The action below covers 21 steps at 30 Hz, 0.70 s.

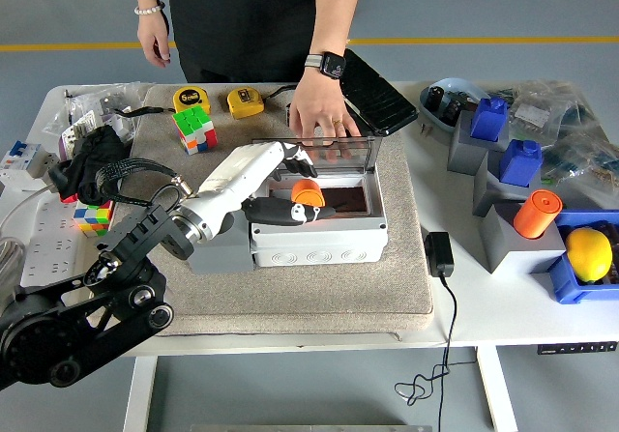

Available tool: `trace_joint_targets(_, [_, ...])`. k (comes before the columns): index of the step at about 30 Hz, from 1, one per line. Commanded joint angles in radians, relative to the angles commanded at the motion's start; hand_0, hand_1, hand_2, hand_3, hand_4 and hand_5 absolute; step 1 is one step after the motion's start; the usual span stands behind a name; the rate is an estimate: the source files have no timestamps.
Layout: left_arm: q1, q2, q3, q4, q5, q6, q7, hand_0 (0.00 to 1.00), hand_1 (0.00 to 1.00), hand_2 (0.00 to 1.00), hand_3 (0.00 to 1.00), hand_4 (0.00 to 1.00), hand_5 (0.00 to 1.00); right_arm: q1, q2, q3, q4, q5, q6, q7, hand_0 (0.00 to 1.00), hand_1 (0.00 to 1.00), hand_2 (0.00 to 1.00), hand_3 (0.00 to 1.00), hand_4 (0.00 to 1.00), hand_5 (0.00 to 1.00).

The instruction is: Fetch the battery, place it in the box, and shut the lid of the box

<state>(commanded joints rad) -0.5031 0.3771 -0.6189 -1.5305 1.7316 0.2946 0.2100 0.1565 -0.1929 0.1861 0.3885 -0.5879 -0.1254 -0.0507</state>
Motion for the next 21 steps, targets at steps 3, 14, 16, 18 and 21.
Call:
trace_joint_targets(3, [0.023,0.023,-0.008,-0.014,0.004,-0.006,0.005,0.432,0.590,0.567,0.527,0.998,0.572,-0.001,0.000,0.001,0.000,0.000,0.000,0.000,0.602,0.621,0.597,0.544,0.925,0.453])
trace_joint_targets(14, [-0.004,0.004,0.031,0.008,-0.009,-0.027,0.030,0.337,0.580,0.563,0.524,0.998,0.549,-0.001,0.000,-0.001,0.000,0.000,0.000,0.000,0.602,0.621,0.597,0.544,0.925,0.452])
trace_joint_targets(16, [-0.019,-0.011,0.049,0.018,-0.018,-0.033,0.033,0.337,0.580,0.563,0.524,0.998,0.549,0.000,0.000,0.001,0.002,-0.002,0.000,0.001,0.602,0.621,0.597,0.544,0.925,0.452])
trace_joint_targets(18, [-0.035,-0.026,0.068,0.028,-0.031,-0.037,0.033,0.320,0.573,0.563,0.524,0.998,0.539,0.000,-0.001,0.005,0.003,-0.004,0.000,0.001,0.602,0.621,0.597,0.544,0.924,0.452])
trace_joint_targets(21, [-0.056,-0.051,0.088,0.037,-0.053,-0.038,0.029,0.320,0.573,0.563,0.524,0.998,0.539,-0.002,-0.002,0.004,0.002,-0.004,0.000,0.000,0.602,0.621,0.597,0.544,0.924,0.452])
